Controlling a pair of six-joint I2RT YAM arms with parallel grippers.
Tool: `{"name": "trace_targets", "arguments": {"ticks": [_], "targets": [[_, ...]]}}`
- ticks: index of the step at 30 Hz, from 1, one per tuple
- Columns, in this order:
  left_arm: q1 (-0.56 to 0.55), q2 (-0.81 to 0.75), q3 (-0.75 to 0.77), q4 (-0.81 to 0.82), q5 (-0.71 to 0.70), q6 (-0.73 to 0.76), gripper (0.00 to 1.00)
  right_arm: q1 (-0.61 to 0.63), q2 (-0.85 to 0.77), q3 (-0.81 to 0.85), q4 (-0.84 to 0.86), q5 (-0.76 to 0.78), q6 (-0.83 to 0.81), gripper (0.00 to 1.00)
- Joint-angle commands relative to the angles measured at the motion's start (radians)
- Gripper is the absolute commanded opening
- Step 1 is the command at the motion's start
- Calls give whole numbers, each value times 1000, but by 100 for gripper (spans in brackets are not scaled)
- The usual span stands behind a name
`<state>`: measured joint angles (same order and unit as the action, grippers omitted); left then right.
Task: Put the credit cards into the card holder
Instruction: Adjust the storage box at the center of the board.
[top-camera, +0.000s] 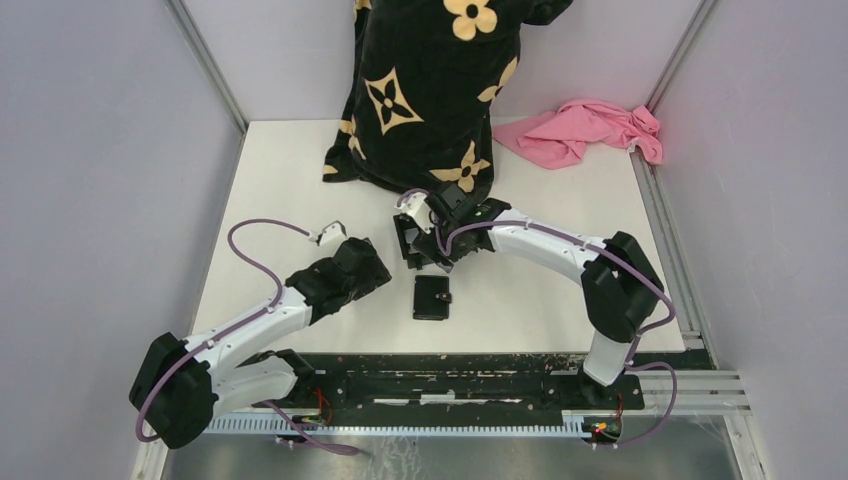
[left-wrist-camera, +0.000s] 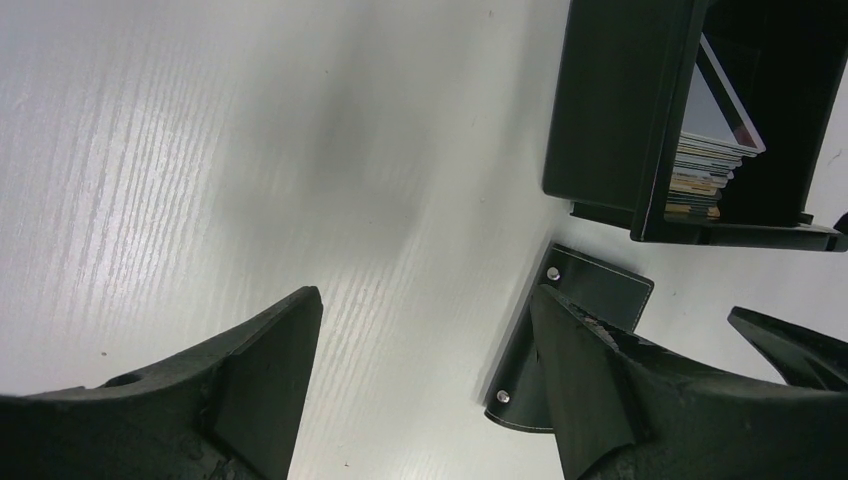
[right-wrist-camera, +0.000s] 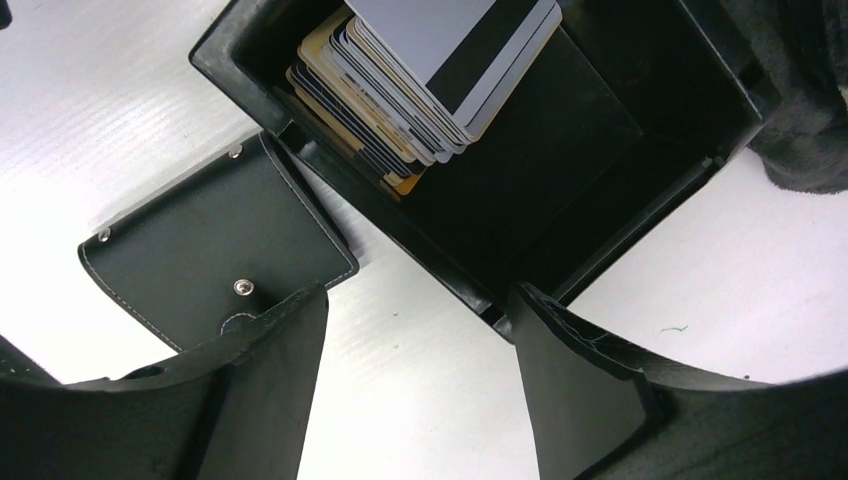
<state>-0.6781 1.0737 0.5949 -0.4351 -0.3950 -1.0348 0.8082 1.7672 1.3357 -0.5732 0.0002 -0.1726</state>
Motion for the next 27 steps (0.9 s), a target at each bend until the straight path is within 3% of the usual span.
{"name": "trace_targets", "arguments": {"ticks": [1, 12, 19, 27], "targets": [[8, -28, -12, 34, 5, 39, 83, -9, 32, 57, 24, 16, -38, 73], [17, 1, -8, 42, 12, 44, 84, -31, 100, 92, 45, 27, -56, 70], [27, 3, -13, 36, 16, 54, 84, -67, 141, 109, 55, 22, -43, 57], [41, -7, -26, 35, 25, 60, 84, -100, 148, 121, 51, 6, -30, 48]]}}
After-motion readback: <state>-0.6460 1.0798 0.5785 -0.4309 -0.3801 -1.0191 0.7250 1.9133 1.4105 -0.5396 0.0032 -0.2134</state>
